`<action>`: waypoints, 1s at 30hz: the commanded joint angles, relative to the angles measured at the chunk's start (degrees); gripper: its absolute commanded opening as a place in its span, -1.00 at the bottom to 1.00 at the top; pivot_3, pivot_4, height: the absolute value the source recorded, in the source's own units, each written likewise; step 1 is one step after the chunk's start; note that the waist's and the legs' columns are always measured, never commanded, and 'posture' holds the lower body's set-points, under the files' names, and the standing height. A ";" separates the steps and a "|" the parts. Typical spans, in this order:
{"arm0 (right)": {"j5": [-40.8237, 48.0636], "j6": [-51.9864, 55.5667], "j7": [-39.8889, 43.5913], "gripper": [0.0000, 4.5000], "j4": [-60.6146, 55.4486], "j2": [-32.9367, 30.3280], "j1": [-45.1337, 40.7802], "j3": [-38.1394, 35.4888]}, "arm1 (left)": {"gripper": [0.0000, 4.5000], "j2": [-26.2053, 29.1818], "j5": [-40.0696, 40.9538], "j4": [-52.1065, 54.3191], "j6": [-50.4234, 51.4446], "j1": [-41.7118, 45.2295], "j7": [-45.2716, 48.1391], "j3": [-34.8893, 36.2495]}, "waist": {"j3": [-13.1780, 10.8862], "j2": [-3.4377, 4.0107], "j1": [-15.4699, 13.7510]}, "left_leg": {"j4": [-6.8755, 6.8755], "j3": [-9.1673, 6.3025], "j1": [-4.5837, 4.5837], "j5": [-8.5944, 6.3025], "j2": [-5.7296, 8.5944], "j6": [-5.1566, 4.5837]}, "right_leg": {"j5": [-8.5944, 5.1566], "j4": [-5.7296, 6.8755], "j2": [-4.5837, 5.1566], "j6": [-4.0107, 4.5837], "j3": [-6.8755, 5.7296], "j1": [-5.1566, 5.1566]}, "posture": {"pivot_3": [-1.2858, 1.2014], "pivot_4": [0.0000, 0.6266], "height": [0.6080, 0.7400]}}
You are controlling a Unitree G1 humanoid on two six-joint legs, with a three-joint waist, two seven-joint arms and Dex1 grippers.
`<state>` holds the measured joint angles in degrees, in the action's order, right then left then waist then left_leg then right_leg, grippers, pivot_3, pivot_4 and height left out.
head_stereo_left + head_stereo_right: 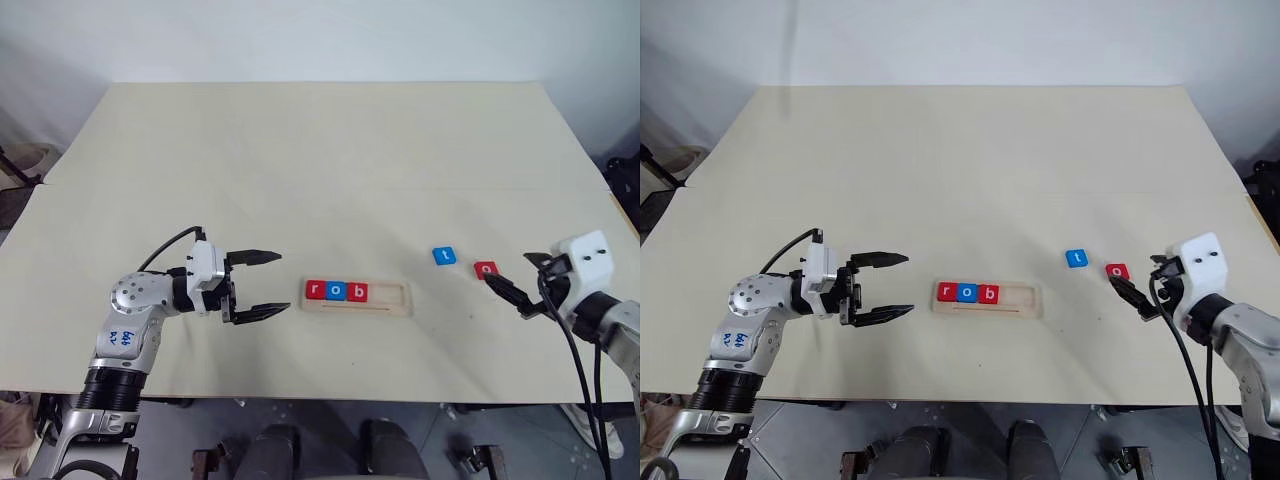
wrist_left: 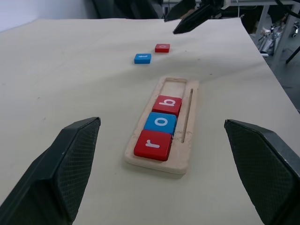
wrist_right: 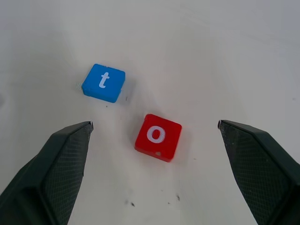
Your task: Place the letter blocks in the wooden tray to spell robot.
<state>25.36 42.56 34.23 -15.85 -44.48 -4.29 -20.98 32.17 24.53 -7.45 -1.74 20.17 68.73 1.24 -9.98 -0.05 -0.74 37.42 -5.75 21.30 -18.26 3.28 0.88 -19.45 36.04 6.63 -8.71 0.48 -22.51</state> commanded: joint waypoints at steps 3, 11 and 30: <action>0.76 2.89 0.76 0.99 -1.20 -1.82 -1.26 0.14 | 1.00 0.54 0.39 2.40 -0.40 -1.27 -0.51 1.17 | 0.00 0.00 -0.16 | 0.01 -0.01 0.00 0.00 -0.01 0.00 | 0.00 0.02 -0.02 0.00 -0.01 0.00 | 0.03 -0.52 1.00; 0.21 3.61 0.71 0.99 -1.68 -2.08 -0.50 -0.46 | 1.00 0.48 0.43 3.08 -0.39 -2.05 -1.01 1.29 | 0.00 0.00 -0.14 | 0.02 0.00 0.00 0.00 -0.02 0.00 | 0.00 0.03 -0.02 0.00 0.00 0.00 | 0.03 -0.52 1.00; -0.50 3.03 -0.35 0.99 -1.53 -1.43 -0.18 -1.48 | 1.00 -0.13 0.34 2.56 -0.62 -1.22 -1.15 0.79 | 0.00 0.00 -0.13 | 0.01 0.00 0.00 0.00 -0.02 0.00 | 0.00 0.03 -0.03 0.00 0.00 -0.01 | 0.03 -0.52 1.00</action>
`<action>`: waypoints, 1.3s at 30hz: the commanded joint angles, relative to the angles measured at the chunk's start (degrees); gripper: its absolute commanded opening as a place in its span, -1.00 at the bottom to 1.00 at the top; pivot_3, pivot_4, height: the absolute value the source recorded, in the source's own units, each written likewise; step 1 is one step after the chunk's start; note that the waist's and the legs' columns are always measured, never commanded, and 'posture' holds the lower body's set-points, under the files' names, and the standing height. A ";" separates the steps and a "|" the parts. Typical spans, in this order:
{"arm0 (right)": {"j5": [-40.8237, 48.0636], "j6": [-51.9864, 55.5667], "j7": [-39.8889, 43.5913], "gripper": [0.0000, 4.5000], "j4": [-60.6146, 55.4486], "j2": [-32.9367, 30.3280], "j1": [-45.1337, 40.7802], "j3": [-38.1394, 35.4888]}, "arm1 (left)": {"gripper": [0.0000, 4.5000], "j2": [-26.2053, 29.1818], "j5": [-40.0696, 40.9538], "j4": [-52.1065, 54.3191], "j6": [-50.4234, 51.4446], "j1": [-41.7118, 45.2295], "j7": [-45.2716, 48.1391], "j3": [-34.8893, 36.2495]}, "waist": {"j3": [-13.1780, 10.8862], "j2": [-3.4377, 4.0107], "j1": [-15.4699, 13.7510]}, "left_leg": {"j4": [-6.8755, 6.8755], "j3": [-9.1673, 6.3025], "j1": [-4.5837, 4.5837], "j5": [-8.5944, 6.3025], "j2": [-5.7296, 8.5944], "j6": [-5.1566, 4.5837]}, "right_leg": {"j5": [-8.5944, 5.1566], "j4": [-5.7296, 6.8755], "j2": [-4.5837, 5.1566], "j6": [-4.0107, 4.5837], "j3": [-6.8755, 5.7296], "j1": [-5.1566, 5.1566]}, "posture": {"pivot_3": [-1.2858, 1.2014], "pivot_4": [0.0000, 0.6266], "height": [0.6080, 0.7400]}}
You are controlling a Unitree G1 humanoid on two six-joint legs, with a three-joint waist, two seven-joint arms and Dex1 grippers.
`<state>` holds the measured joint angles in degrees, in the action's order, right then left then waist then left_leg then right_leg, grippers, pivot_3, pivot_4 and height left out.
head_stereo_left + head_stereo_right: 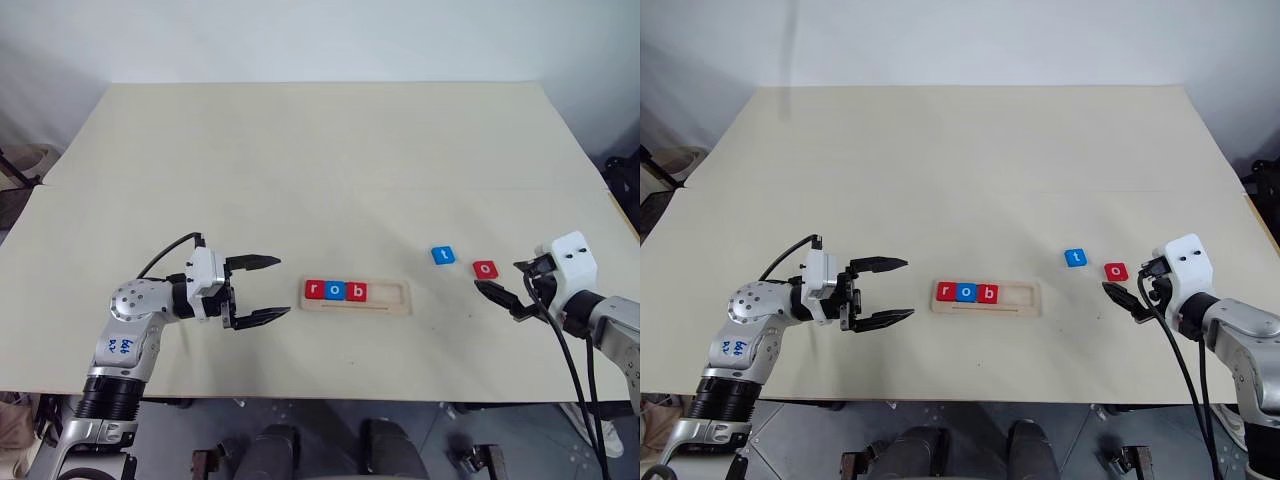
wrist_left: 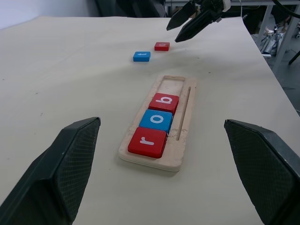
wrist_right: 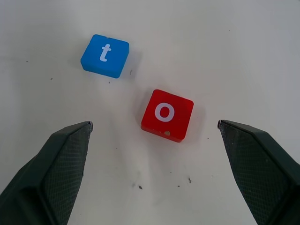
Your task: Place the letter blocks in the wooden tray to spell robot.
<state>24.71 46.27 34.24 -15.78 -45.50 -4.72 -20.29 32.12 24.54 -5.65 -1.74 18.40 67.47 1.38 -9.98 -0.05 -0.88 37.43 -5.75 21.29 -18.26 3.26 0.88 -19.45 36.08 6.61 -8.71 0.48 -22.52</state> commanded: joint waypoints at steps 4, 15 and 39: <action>0.21 -0.59 -0.64 0.99 -1.82 -0.20 0.24 -2.25 | 1.00 -0.05 0.37 0.77 -0.58 0.56 0.18 0.66 | 0.00 0.00 0.00 | 0.00 0.00 0.00 0.00 0.00 0.00 | 0.00 0.00 0.00 0.00 0.00 0.00 | 0.03 -0.52 1.00; -0.17 7.65 -11.32 0.99 0.25 6.46 -6.86 -0.76 | 1.00 0.28 0.39 1.47 -0.18 -0.04 -0.05 0.82 | 0.00 0.00 0.40 | -0.01 0.00 0.00 0.00 -0.01 0.00 | 0.00 0.04 0.00 0.00 0.01 -0.03 | 0.03 -0.52 1.00; -3.17 16.93 -20.79 -0.35 -2.52 12.85 -11.02 2.44 | 1.00 0.67 0.77 4.45 1.15 -2.23 -1.94 1.43 | 0.01 -0.01 0.89 | 0.02 -0.01 -0.02 0.00 0.00 0.01 | 0.00 0.17 0.01 0.00 0.03 -0.05 | 0.03 -0.52 1.00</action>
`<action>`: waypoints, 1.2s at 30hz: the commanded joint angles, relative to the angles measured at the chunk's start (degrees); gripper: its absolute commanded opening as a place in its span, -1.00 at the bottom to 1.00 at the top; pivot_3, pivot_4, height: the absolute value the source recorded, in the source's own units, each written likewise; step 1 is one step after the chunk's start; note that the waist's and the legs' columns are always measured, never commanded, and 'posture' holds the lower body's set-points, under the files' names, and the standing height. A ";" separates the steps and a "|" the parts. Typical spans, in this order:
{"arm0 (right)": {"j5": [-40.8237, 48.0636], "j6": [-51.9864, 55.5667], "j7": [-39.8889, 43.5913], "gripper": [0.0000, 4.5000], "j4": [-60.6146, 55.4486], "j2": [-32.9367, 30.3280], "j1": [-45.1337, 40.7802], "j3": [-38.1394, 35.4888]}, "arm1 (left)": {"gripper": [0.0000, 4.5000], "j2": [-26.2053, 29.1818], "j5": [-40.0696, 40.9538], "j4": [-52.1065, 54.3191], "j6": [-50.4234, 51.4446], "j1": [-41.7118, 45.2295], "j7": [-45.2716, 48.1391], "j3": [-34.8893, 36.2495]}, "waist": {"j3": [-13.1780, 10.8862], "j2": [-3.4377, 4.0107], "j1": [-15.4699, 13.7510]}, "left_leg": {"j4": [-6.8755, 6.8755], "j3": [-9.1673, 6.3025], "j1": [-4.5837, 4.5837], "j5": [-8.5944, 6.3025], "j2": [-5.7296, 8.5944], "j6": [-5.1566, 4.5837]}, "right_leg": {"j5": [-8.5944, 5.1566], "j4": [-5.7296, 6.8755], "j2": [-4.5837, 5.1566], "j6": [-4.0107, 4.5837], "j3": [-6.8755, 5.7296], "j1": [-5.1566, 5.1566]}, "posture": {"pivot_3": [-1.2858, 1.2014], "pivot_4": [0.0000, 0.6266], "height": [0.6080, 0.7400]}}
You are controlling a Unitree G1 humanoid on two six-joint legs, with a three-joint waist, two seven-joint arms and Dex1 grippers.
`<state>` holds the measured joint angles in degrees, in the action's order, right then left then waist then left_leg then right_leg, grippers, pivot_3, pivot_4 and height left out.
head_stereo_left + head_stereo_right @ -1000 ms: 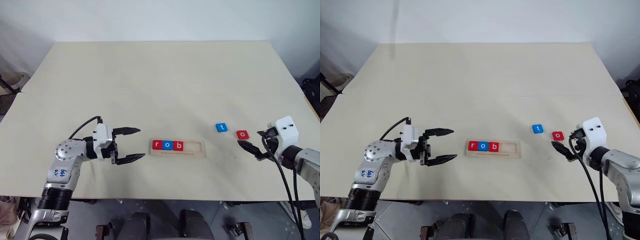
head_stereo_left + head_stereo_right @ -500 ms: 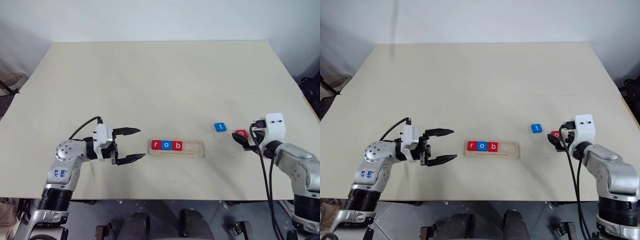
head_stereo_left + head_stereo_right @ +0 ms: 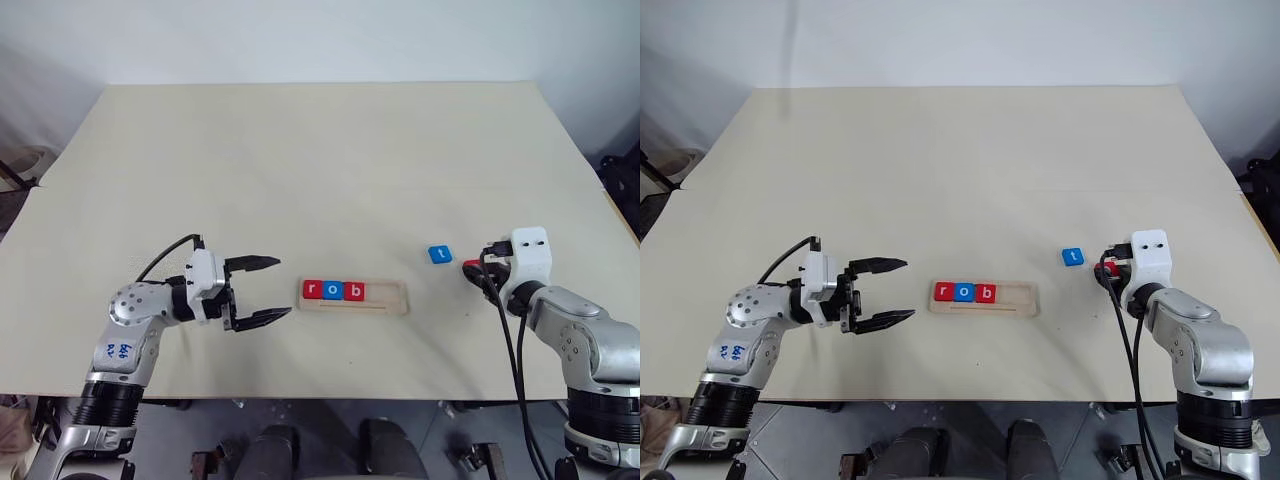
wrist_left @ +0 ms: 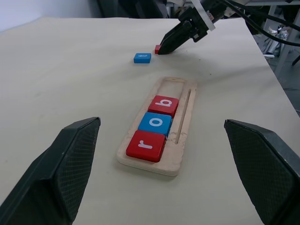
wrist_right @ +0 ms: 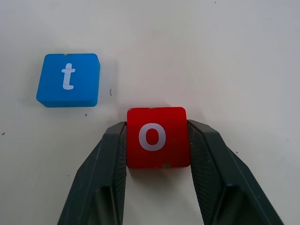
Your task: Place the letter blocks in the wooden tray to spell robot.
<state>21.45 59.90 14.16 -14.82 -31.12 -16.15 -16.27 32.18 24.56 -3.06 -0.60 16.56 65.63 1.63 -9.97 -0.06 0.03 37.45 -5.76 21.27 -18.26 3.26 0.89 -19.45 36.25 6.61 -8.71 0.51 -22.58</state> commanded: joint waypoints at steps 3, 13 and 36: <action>2.01 9.41 -1.48 -0.35 -10.13 -0.71 1.16 -3.79 | 1.00 0.75 0.84 1.90 0.41 -0.55 0.33 0.99 | 0.00 0.00 -0.01 | -0.03 -0.01 0.01 0.00 0.00 0.00 | 0.00 -0.01 0.01 0.00 0.00 -0.02 | 0.03 -0.52 1.00; 2.70 24.34 -7.44 -0.35 -30.32 13.25 8.88 -5.05 | 1.00 0.46 0.96 1.26 1.56 0.01 2.01 -0.06 | 0.01 0.01 0.15 | -0.12 0.02 0.02 0.00 0.00 0.00 | 0.00 0.22 0.00 0.00 0.08 -0.10 | 0.03 -0.52 1.00; 11.24 5.15 19.74 0.87 -21.66 -3.04 11.21 -12.44 | 1.00 0.27 0.20 0.39 1.19 0.86 1.79 0.70 | 0.00 0.00 -0.04 | -0.17 0.04 0.01 0.00 0.04 -0.03 | -0.01 0.14 0.00 0.01 0.05 -0.08 | 0.03 -0.52 1.00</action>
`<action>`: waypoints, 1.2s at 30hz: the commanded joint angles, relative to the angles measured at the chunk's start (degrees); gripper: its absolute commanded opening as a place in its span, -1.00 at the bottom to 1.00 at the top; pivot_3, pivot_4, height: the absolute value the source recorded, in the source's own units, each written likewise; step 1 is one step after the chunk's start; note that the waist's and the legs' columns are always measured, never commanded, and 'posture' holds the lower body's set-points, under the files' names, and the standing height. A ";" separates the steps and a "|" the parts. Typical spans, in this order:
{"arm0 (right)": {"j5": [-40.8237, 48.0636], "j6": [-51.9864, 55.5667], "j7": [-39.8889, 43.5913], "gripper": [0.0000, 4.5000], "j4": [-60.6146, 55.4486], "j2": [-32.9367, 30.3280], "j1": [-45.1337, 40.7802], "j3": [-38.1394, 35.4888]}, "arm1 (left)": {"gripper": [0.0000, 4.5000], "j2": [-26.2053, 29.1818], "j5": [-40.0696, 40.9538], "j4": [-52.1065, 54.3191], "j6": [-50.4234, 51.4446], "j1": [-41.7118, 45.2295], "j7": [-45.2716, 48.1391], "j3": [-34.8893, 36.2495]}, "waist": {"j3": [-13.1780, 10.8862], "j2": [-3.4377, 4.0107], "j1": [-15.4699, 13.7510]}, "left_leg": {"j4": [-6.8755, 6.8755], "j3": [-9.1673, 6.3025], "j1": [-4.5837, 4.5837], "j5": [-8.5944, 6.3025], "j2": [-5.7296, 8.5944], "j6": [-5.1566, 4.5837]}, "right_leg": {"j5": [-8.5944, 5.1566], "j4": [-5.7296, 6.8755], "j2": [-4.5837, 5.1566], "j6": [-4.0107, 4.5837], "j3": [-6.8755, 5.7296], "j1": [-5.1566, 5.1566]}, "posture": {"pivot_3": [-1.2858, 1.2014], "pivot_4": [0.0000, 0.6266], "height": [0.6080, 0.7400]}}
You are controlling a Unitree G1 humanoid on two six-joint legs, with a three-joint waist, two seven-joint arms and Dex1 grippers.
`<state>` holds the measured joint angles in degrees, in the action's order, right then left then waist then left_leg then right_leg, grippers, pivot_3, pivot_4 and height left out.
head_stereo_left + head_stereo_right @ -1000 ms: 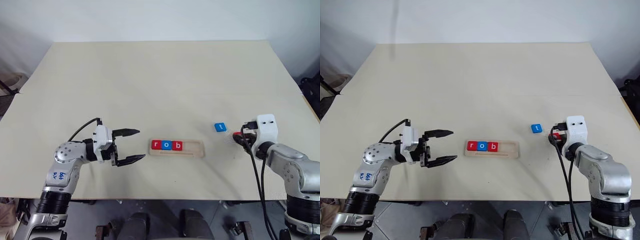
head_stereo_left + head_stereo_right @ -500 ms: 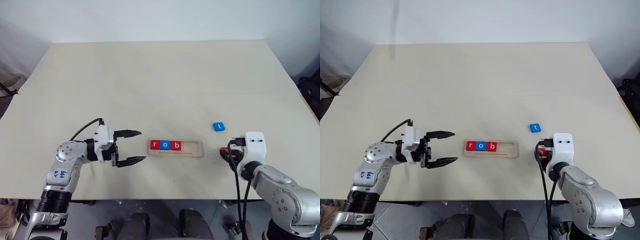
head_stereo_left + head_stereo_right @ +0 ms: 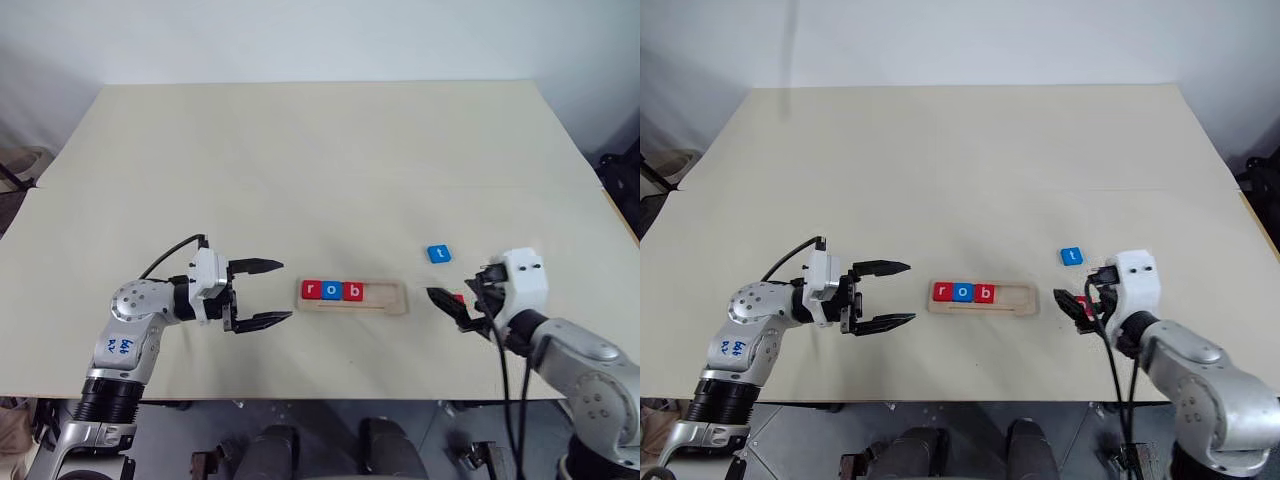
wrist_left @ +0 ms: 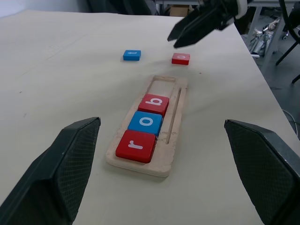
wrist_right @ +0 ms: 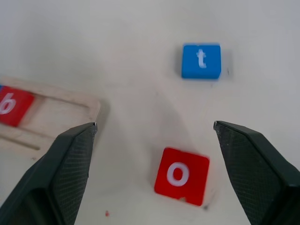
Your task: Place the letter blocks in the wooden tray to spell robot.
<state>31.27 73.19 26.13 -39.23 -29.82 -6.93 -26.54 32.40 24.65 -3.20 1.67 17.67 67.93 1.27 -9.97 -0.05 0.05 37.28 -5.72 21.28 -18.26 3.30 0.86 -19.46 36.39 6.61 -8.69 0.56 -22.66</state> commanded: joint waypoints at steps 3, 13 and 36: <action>-1.34 -27.28 22.70 0.87 9.41 -11.12 8.09 -1.62 | 1.00 0.11 0.07 0.74 -1.51 -0.48 -1.00 1.29 | -0.01 -0.01 -0.07 | -0.02 0.00 0.00 -0.01 -0.02 -0.01 | 0.00 -0.22 -0.02 0.00 -0.04 0.05 | 0.03 -0.52 1.00; -8.07 -64.35 44.69 0.94 36.63 -19.92 15.87 -3.01 | 1.00 1.24 0.66 1.51 -2.72 -1.30 -1.17 2.68 | -0.02 -0.03 0.04 | 0.06 0.07 -0.10 0.00 -0.06 -0.02 | 0.01 -0.28 -0.04 -0.02 -0.05 0.17 | 0.03 -0.52 1.00; -17.48 -68.66 56.95 0.94 52.96 -26.69 -12.05 24.71 | 1.00 1.90 1.13 3.98 -0.77 -2.27 -1.20 2.16 | -0.02 -0.02 -0.06 | 0.19 -0.02 0.00 0.01 -0.04 0.00 | 0.01 -0.39 0.04 -0.02 -0.12 0.18 | 0.03 -0.52 1.00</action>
<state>14.97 6.01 81.44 12.77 -55.09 -17.87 -2.48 34.30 24.95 -1.60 0.87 15.39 66.74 3.30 -9.99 -0.08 -0.01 37.46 -5.73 21.29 -18.25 3.27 0.86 -19.45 36.00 6.66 -8.71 0.44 -22.49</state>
